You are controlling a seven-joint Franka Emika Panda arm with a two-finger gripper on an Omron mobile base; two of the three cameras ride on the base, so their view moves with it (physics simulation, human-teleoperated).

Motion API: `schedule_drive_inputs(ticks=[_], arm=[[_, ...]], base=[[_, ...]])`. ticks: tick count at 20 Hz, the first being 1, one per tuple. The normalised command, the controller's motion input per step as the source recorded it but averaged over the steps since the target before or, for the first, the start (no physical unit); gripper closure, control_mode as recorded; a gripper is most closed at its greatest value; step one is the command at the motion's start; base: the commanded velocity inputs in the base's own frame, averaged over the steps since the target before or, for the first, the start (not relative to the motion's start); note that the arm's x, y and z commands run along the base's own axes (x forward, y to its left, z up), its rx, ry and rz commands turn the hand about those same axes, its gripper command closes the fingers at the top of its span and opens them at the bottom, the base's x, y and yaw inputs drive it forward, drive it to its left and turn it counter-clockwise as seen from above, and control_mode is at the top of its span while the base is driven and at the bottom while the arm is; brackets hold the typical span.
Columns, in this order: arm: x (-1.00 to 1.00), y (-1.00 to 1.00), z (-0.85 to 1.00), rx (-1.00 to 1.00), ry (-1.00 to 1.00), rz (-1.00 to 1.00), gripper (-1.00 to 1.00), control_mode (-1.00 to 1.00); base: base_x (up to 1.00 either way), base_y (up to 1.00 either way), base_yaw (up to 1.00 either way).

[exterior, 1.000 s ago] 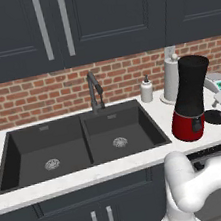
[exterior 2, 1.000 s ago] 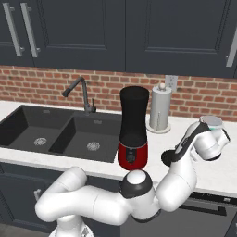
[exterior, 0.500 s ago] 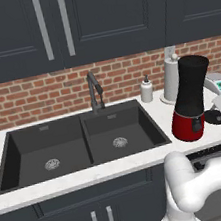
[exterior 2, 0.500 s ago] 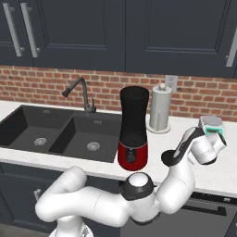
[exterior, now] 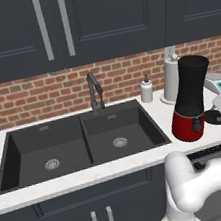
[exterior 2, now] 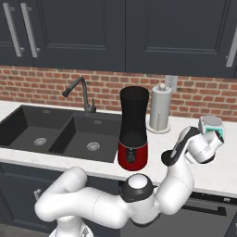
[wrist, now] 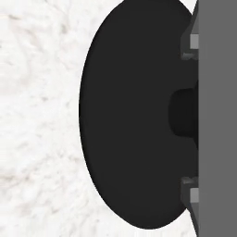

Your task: Close the lid blender by securely placing the lid on top.

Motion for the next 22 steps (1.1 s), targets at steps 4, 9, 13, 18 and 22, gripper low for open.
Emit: schedule_drive_inputs(ticks=[4, 9, 13, 18, 22], arm=[[-0.21, 0.12, -0.80, -0.12, 0.03, -0.01, 1.00, -1.00], [-0.01, 0.36, -0.37, -0.07, 0.03, -0.04, 1.00, -1.00], [-0.01, 0.33, -0.04, -0.03, 0.00, -0.01, 1.00, -1.00], [-0.13, 0.03, 0.21, 0.00, 0.00, -0.03, 1.00, -1.00], [-0.18, -0.34, 0.69, 0.00, 0.00, -0.05, 1.00, -1.00]], base=[[0.00, 0.00, 0.00], [0.00, 0.00, 0.00], [0.00, 0.00, 0.00], [0.00, 0.00, 0.00], [0.00, 0.00, 0.00]])
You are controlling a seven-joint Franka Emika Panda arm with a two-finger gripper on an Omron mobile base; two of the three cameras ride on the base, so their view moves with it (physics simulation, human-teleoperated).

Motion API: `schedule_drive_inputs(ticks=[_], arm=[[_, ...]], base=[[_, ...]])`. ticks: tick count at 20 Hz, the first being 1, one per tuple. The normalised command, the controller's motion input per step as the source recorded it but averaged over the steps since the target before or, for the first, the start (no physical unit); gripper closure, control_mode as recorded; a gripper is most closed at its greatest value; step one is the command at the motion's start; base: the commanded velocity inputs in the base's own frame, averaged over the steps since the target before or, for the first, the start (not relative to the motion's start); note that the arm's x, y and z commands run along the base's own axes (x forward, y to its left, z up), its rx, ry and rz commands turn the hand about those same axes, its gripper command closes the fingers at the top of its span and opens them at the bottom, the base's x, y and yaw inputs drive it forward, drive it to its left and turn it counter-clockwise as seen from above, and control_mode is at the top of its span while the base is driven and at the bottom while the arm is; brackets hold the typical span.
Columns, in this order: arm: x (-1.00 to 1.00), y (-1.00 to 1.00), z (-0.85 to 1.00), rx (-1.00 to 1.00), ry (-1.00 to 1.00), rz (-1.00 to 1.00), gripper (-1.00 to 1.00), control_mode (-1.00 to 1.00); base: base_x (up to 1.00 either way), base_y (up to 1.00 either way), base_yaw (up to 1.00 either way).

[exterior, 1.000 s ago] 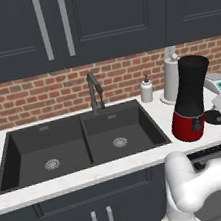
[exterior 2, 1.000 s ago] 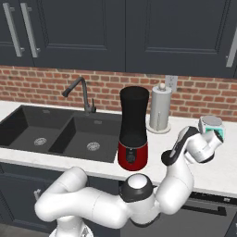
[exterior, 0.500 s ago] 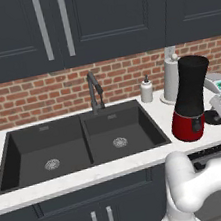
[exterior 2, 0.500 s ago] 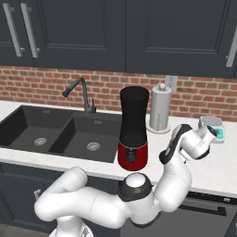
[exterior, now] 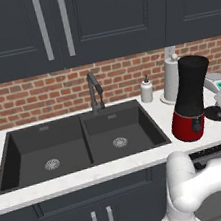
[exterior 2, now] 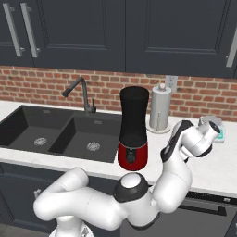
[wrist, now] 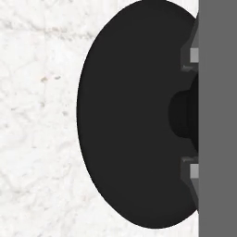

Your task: Close the lid blender by securely placing the lid on top.

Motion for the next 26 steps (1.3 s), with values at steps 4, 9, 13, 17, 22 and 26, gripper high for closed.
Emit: schedule_drive_inputs(ticks=[4, 9, 13, 17, 22, 26], arm=[[-0.11, -0.46, 0.80, 0.00, 0.00, -0.07, 1.00, -1.00], [-0.22, -0.07, 0.73, 0.00, 0.00, -0.07, 1.00, -1.00], [-0.49, 0.13, 0.70, 0.00, -0.02, -0.07, 1.00, -1.00], [-0.53, 0.44, 0.76, 0.00, -0.04, -0.05, 1.00, -1.00], [-0.41, 0.20, 0.85, 0.00, -0.10, -0.02, 1.00, -1.00], [-0.11, 0.39, 0.82, 0.00, -0.14, 0.00, 1.00, -1.00]], base=[[0.00, 0.00, 0.00], [0.00, 0.00, 0.00], [0.00, 0.00, 0.00], [0.00, 0.00, 0.00], [0.00, 0.00, 0.00], [0.00, 0.00, 0.00]])
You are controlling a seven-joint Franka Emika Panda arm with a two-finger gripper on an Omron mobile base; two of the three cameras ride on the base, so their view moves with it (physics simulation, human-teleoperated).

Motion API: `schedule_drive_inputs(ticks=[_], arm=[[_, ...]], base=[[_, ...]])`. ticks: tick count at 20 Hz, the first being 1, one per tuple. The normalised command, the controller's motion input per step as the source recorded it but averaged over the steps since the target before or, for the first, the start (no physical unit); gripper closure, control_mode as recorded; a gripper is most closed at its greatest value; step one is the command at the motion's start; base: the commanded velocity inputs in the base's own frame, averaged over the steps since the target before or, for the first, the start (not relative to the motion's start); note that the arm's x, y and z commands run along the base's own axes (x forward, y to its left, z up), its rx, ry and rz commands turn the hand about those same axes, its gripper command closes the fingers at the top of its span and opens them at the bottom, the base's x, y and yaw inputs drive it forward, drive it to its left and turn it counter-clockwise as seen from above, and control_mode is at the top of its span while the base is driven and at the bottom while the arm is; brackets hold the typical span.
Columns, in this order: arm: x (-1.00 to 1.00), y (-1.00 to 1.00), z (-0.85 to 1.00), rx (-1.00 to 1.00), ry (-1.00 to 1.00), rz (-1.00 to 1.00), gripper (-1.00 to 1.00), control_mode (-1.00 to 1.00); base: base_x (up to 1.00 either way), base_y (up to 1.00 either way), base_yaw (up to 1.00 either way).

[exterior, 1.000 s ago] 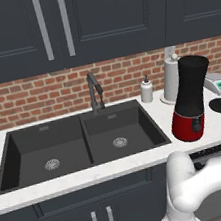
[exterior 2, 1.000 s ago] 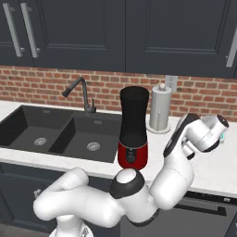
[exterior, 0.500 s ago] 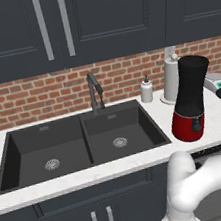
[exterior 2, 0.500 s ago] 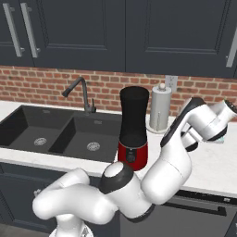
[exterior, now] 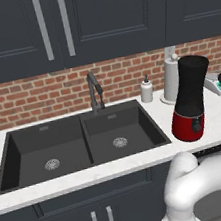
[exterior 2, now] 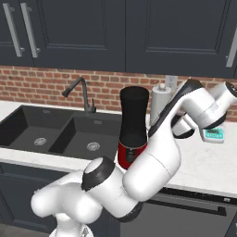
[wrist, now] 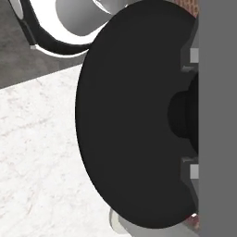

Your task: Close the lid blender by securely placing the lid on top.

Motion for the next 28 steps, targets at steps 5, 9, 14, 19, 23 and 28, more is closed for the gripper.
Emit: schedule_drive_inputs(ticks=[5, 9, 14, 19, 23, 28], arm=[[-0.01, 0.31, 0.76, 0.00, -0.17, 0.00, 1.00, -1.00], [-0.06, 0.25, 0.63, 0.00, -0.17, 0.00, 1.00, -1.00], [-0.08, 0.32, 0.44, 0.00, -0.15, 0.00, 1.00, -1.00], [0.01, 0.68, 0.21, 0.01, -0.09, 0.00, 1.00, -1.00], [0.30, 0.68, 0.02, 0.02, 0.00, 0.00, 1.00, -1.00], [0.78, 0.38, 0.00, 0.00, 0.05, 0.02, 1.00, -1.00]], base=[[0.00, 0.00, 0.00], [0.00, 0.00, 0.00], [0.00, 0.00, 0.00], [0.00, 0.00, 0.00], [0.00, 0.00, 0.00], [0.00, 0.00, 0.00]])
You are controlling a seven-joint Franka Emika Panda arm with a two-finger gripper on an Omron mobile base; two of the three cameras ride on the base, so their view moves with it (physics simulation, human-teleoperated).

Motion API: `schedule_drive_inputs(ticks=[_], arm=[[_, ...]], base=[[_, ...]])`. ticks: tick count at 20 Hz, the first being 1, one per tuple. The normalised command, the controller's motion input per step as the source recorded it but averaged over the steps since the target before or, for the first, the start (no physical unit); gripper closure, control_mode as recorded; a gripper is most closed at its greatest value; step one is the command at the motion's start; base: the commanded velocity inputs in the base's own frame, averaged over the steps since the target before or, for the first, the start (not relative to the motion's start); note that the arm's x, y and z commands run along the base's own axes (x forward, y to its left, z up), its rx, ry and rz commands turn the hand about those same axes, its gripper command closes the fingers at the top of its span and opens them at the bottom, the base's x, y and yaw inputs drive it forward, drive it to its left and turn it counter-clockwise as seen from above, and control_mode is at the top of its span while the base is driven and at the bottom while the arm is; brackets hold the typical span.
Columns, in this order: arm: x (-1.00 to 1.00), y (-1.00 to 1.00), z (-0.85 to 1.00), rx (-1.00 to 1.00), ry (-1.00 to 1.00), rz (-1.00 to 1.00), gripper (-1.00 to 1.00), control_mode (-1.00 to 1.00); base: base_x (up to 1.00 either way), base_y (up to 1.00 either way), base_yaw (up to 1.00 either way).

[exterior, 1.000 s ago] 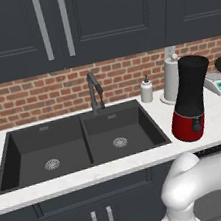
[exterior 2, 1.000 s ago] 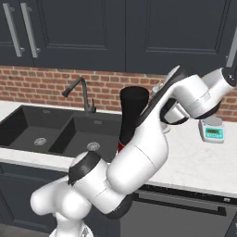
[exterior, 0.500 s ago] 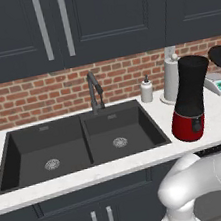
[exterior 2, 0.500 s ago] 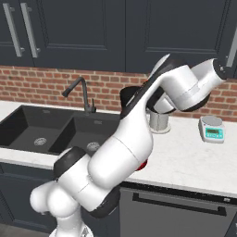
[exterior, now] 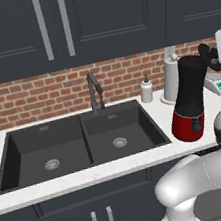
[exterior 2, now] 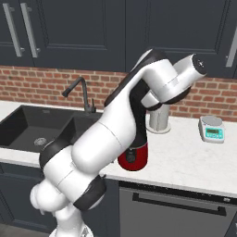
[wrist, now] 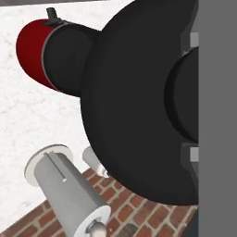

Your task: Close the lid blender by securely placing the lid on top.

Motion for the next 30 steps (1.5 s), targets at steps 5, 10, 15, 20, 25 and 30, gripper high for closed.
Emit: schedule_drive_inputs(ticks=[5, 10, 15, 20, 25, 30], arm=[[0.77, 0.15, 0.09, 0.00, 0.12, 0.04, 1.00, -1.00], [0.39, 0.17, 0.04, 0.00, 0.13, 0.02, 1.00, -1.00], [-0.27, 0.23, 0.34, 0.00, 0.01, 0.00, 1.00, -1.00], [-0.07, 0.80, 0.18, -0.01, 0.00, 0.00, 1.00, -1.00], [0.08, 0.50, 0.07, -0.06, 0.01, 0.00, 1.00, -1.00], [0.09, 0.08, -0.04, -0.08, 0.00, 0.00, 1.00, -1.00]], base=[[0.00, 0.00, 0.00], [0.00, 0.00, 0.00], [0.00, 0.00, 0.00], [0.00, 0.00, 0.00], [0.00, 0.00, 0.00], [0.00, 0.00, 0.00]])
